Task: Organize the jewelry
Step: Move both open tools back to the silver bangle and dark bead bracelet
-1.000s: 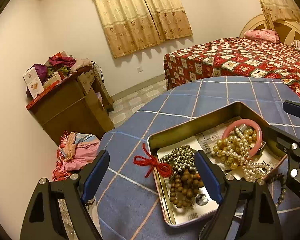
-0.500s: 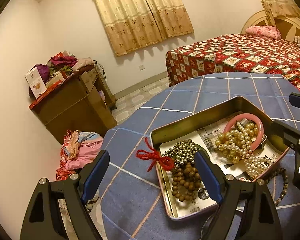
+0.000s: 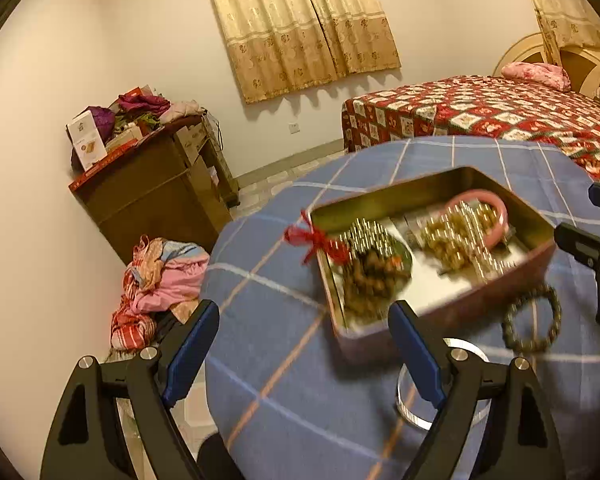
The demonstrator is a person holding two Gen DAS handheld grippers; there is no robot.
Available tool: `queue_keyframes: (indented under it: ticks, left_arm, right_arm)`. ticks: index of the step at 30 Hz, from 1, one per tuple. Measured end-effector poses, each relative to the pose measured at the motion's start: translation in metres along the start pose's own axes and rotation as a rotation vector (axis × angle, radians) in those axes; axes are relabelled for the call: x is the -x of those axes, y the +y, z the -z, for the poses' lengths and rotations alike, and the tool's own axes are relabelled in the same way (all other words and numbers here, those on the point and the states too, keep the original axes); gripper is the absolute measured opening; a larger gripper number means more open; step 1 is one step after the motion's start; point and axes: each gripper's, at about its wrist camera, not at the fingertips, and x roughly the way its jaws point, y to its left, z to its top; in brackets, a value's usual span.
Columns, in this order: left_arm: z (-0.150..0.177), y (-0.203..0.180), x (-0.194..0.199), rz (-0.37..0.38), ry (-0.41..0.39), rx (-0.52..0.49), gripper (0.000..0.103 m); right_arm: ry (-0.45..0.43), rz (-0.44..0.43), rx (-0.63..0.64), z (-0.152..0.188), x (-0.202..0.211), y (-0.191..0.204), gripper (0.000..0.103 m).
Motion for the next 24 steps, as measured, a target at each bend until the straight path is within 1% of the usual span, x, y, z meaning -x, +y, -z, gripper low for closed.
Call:
queue_keyframes:
  ticks: [2, 4, 7, 9, 10, 11, 13, 17, 24]
  left_arm:
    - [0.009, -0.001, 0.004, 0.014, 0.017, 0.018, 0.087]
    - [0.017, -0.004, 0.006, 0.053, 0.044, 0.049, 0.087]
    - [0.021, -0.016, 0.009, 0.1, 0.056, 0.053, 0.087]
    - [0.019, -0.024, 0.01, 0.126, 0.056, 0.052, 0.087]
    - [0.018, -0.029, 0.01, 0.133, 0.064, 0.045, 0.087]
    - [0.017, -0.032, 0.009, 0.135, 0.07, 0.041, 0.087]
    - [0.017, -0.037, 0.007, 0.141, 0.084, 0.035, 0.087]
    - [0.017, -0.05, 0.002, 0.163, 0.125, 0.031, 0.087]
    - [0.016, -0.065, -0.007, 0.152, 0.166, -0.01, 0.087]
  right_arm:
    - [0.012, 0.001, -0.011, 0.008, 0.003, -0.002, 0.072]
    - [0.03, 0.0, -0.017, 0.017, 0.003, -0.002, 0.076]
    - [0.055, 0.001, -0.021, 0.028, 0.003, -0.003, 0.076]
    - [0.058, 0.0, -0.027, 0.029, 0.005, -0.006, 0.076]
    - [0.057, 0.002, -0.033, 0.028, 0.008, -0.008, 0.078]
    - [0.059, 0.002, -0.037, 0.029, 0.009, -0.009, 0.083]
    - [0.068, 0.005, -0.043, 0.029, 0.009, -0.011, 0.086]
    - [0.099, 0.018, -0.05, 0.034, 0.007, -0.014, 0.086]
    - [0.123, 0.034, -0.069, 0.041, 0.005, -0.023, 0.086]
